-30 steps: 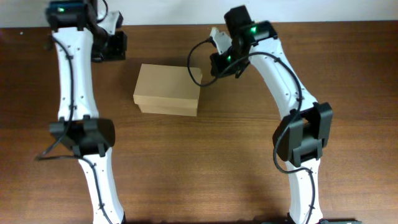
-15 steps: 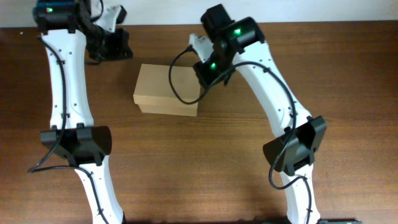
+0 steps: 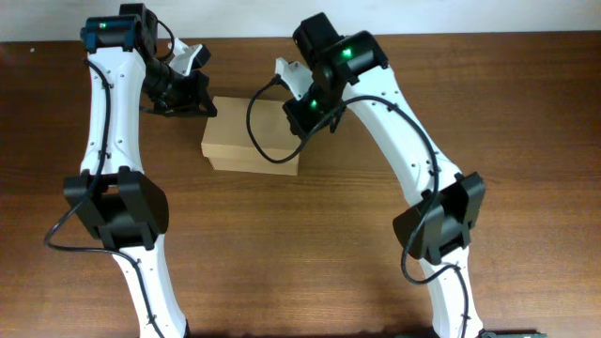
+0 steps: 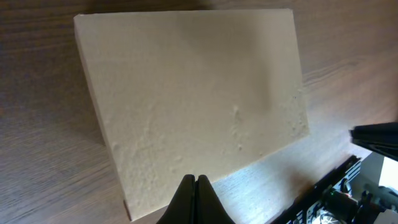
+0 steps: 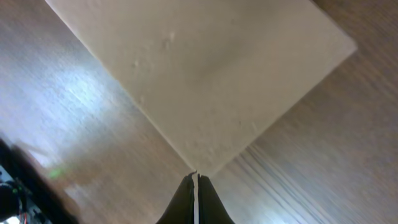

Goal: Pack container

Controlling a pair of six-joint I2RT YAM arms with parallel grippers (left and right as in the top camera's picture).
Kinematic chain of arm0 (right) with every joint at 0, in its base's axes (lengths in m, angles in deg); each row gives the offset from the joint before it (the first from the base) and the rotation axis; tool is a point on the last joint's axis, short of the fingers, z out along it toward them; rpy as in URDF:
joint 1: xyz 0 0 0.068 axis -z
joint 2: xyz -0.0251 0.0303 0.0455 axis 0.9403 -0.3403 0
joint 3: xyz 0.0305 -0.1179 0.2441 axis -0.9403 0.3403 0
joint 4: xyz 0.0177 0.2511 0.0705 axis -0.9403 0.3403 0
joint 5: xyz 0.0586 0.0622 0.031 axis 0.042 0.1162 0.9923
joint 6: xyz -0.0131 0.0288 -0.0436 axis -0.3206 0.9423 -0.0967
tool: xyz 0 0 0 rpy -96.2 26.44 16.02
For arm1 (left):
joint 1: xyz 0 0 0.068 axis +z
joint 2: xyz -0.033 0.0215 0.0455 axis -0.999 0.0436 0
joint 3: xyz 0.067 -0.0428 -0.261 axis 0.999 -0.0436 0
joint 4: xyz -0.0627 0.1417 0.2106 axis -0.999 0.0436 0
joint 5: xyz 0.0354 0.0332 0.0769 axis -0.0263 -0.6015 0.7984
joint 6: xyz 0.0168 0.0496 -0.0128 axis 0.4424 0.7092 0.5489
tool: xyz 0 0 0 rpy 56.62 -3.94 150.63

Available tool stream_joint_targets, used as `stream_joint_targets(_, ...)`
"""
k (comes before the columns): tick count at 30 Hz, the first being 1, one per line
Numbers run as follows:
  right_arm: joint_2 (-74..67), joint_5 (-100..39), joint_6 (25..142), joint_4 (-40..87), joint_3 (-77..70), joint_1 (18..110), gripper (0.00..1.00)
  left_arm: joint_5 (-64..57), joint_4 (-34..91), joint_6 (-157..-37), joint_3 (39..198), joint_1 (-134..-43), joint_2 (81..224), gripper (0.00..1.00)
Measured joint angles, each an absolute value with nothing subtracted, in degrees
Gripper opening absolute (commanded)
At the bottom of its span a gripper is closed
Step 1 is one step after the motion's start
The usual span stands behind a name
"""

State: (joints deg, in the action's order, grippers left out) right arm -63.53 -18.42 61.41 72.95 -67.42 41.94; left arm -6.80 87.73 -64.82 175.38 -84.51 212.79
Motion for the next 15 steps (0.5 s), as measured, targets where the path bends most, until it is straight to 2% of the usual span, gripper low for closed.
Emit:
stream_joint_targets(9,-64.4,-17.3,61.4,66.1,-57.1,41.9,0.04,-3.7,85.0,-64.8,172.0,-84.5,212.8,0.01)
stream_joint_targets(15,-64.1,-16.0,61.3,63.3,-52.2,42.2,0.04,-3.1,81.9,-64.8,164.3,-84.5,212.8,0.02)
